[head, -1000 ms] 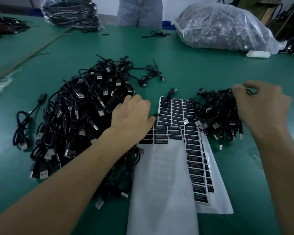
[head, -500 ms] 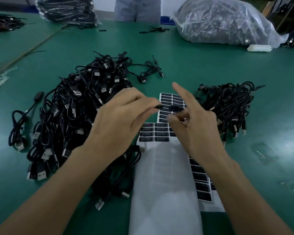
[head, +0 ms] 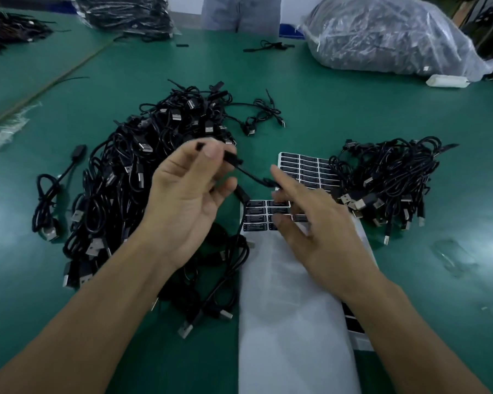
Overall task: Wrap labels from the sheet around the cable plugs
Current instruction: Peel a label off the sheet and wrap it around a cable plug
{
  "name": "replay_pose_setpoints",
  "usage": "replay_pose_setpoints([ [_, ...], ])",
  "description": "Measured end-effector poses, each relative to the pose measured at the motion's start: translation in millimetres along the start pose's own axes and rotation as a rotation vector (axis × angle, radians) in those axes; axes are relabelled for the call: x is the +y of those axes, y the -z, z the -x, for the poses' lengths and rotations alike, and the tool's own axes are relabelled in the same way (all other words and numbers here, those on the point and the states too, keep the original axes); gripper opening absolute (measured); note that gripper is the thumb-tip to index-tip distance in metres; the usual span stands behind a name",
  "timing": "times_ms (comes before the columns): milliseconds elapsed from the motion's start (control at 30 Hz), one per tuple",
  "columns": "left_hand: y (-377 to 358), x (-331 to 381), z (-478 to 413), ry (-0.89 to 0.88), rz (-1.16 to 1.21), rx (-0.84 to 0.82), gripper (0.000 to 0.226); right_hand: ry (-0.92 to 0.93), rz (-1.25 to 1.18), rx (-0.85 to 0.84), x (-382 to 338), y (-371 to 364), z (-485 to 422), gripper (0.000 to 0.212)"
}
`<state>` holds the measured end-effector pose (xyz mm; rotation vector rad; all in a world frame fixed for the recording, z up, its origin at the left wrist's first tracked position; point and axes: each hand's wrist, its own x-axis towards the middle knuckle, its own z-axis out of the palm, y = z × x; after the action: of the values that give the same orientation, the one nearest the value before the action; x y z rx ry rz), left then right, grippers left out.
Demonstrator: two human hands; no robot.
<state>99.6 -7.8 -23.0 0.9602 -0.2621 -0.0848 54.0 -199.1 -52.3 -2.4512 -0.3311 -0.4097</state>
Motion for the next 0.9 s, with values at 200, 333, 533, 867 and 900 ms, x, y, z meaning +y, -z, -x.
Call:
replay_pose_setpoints([
  [200, -2.7, 9.3, -4.7, 0.061, 0.194, 0.018, 0.029, -0.264, 0.208, 0.013, 0.6, 12.8, -0.7, 0.072],
  [333, -2.5, 15.4, -4.0, -0.097, -0.1, 0.08, 0.037, -0.449, 0.269, -0.033, -5.2, 19.1, 2.3, 0.096],
  [533, -11.0, 18.4, -2.3, -0.528, -0.804, -0.008, 0.049, -0.6, 0.192, -0.169, -10.5, 21.8, 0.2, 0.108],
  [867, -19.7, -3.7, 4.9, -0.552, -1.278, -0.27, 0.038, -0.498, 0.021, 0.016, -8.8, 16.4, -0.9, 0.048],
  [900, -17.5, -7.7, 6.3, -0.521, -1.292, -0.259, 0.037, -0.477, -0.005, 0.043, -8.0, 16.5, -1.2, 0.051],
])
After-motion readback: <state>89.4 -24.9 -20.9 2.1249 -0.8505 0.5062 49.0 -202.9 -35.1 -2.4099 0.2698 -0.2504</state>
